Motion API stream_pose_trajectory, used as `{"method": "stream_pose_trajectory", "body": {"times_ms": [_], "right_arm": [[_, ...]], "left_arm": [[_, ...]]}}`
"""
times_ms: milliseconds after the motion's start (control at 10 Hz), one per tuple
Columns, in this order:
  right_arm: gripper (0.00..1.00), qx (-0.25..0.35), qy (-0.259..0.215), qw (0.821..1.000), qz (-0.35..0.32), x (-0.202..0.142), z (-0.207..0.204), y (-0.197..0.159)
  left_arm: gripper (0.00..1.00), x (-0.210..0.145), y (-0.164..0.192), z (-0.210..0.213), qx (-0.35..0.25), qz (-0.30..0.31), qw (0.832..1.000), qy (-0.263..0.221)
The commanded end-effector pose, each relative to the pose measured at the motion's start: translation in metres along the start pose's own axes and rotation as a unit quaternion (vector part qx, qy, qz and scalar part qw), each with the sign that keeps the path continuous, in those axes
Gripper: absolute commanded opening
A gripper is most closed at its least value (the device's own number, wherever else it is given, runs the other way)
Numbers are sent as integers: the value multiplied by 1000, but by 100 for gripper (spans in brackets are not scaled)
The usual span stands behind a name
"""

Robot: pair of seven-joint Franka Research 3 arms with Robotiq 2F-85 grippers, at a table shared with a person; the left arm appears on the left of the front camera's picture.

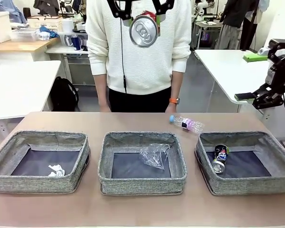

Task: Sort the waste into the appropriate baskets.
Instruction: Pick up the waste item pointed out by the person, then place the picked waste into the Fabric basket indicated by the person.

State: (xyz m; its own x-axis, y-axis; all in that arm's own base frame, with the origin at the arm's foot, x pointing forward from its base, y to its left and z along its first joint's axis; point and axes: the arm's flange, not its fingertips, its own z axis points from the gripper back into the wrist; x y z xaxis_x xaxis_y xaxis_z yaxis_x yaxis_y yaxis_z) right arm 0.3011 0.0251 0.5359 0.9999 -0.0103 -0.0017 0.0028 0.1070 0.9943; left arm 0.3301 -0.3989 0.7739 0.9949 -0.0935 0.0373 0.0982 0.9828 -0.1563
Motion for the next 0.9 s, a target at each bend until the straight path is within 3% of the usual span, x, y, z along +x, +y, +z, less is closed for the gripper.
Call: {"method": "stream_pose_trajectory", "body": {"times_ms": [0, 800], "right_arm": [[100, 11, 0, 1000, 7, 0, 0, 2], [100, 11, 0, 1000, 7, 0, 0, 2]], "left_arm": [[48, -9, -1, 6, -2, -3, 1000, -9], [48, -9, -1, 6, -2, -3, 1000, -9]]}}
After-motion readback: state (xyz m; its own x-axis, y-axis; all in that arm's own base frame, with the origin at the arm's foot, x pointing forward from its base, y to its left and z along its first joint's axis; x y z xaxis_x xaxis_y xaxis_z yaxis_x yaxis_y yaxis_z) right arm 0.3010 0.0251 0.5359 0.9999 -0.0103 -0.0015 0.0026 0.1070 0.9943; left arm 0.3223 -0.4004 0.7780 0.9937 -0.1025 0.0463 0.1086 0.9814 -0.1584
